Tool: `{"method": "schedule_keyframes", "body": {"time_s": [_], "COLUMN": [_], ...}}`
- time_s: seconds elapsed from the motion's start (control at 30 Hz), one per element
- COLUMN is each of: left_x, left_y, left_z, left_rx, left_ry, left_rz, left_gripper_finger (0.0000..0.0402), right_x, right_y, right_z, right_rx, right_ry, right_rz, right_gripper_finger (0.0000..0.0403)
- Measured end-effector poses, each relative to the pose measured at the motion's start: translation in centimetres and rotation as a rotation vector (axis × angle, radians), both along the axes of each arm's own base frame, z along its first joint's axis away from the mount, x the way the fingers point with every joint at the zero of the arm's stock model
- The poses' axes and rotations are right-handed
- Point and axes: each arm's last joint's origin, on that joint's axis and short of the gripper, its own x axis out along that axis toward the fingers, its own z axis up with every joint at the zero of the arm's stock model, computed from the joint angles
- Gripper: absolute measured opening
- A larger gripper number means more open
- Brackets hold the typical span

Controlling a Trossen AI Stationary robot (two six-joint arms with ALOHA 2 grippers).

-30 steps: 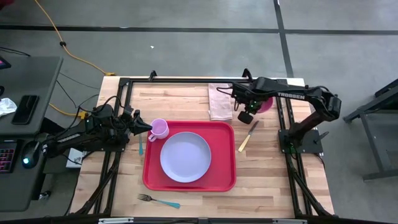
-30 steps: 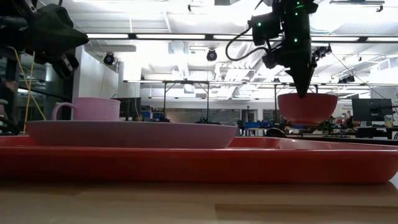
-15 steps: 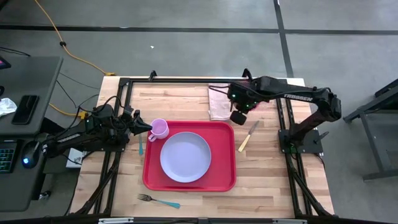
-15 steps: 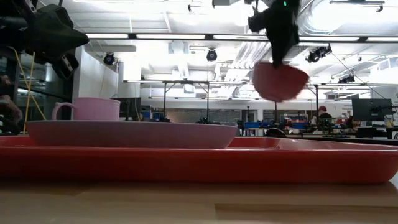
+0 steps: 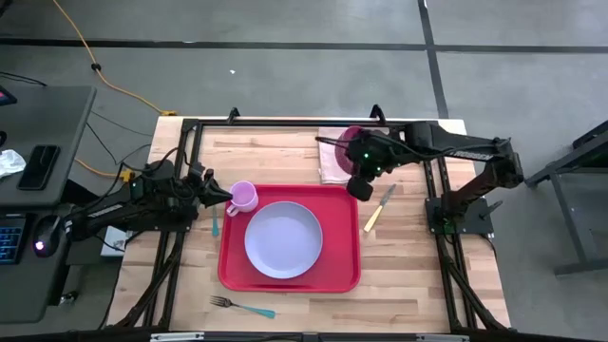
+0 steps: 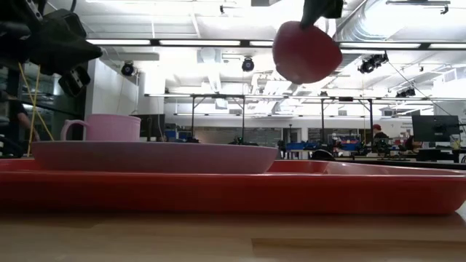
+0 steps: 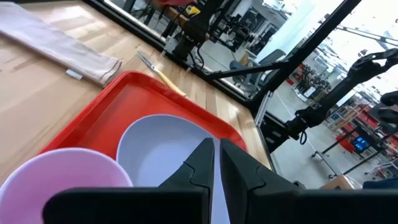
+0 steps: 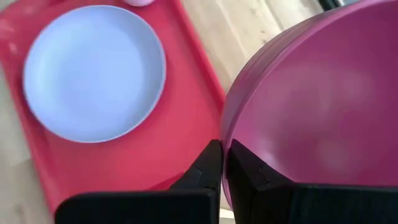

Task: Set up tray
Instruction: Put the red bowl on top of the blue plate

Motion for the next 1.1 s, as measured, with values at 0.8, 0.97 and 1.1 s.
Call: {"method": "schedule_keyframes", "body": {"time_s": [0.8,0.97,1.1], "left_x": [0.0,0.0,0.0], "left_y": [-0.2,-0.3,-0.4], "left_z": [0.0,0.0,0.1], "left_rx": [-0.007,0.043,0.109], "left_ry": [-0.003,-0.012,-0.035], "left_rz": [-0.052,-0.097,-0.152], "left_gripper_finger": [0.0058,0.0058,0.0058], "right_x": [2.1,4.3,5.7], "right_y": [4.8,5.8,6.1], "right_z": [0.8,-0.3,-1.4], "right_rx": [0.121,0.172,0.204], "right_ry": [-0.207,-0.234,-0.223], "right_rz": [0.153,0.212,0.237], "right_gripper_finger": [0.0000,0.0000,0.0000]}}
